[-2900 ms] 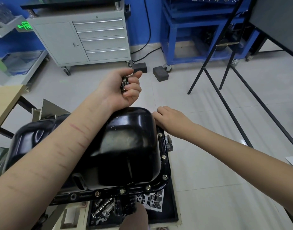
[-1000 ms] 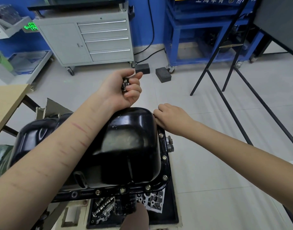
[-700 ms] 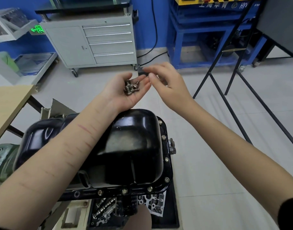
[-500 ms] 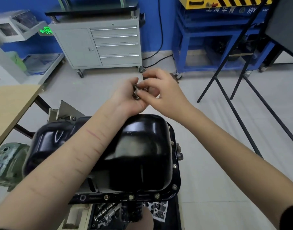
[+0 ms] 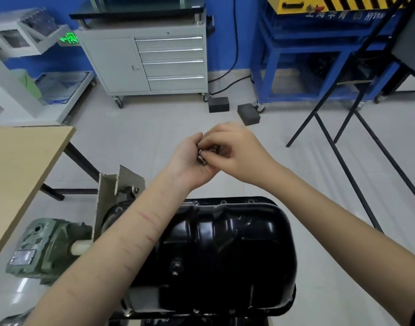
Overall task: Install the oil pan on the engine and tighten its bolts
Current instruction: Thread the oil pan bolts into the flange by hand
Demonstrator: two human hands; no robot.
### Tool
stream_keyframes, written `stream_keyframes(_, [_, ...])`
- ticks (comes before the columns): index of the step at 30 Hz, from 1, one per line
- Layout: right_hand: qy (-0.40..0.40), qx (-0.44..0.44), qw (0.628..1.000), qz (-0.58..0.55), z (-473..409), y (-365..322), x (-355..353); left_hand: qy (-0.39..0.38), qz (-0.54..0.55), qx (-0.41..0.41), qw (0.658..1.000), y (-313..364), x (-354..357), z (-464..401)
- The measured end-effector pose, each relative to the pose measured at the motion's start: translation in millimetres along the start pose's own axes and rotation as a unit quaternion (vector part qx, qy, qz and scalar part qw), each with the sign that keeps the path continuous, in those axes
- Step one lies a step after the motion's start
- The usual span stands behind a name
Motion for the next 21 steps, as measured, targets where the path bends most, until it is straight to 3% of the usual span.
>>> stream_keyframes(6, [0.034, 0.165, 0.973, -0.156, 2.2, 27.7, 1.8, -0.010, 0.011, -0.038, 0.999, -7.5, -2.2, -11.0])
stream_keyframes(10, [0.037, 0.209, 0.954, -0.212, 1.3, 35.8, 3.8, 0.018, 0.008, -0.044, 0.999, -6.8, -10.6, -15.3])
stream_keyframes(14, [0.126, 0.258, 0.893, -0.347, 8.7, 52.7, -11.0, 0.049, 0.059, -0.061, 0.995, -10.2, -15.9, -15.9])
stream_keyframes(17, [0.178, 0.295, 0.884, -0.316, 32.1, 76.5, -30.7, 0.088, 0.067, -0.069, 0.991, -12.2, -23.1, -13.4])
stream_keyframes(21, [0.066, 0.368, 0.913, -0.162, 76.6, 111.2, -24.7, 0.097, 0.102, -0.071, 0.987, -16.3, -27.6, -4.4])
Point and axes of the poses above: each hand's wrist, its own z-axis away from the middle knuckle, its own x-axis out of the palm, y = z × x, the point moved 9 cm from there along -z, towards the middle knuckle, and after that the axes turned 5 degrees about -z, right-handed, at the moved point
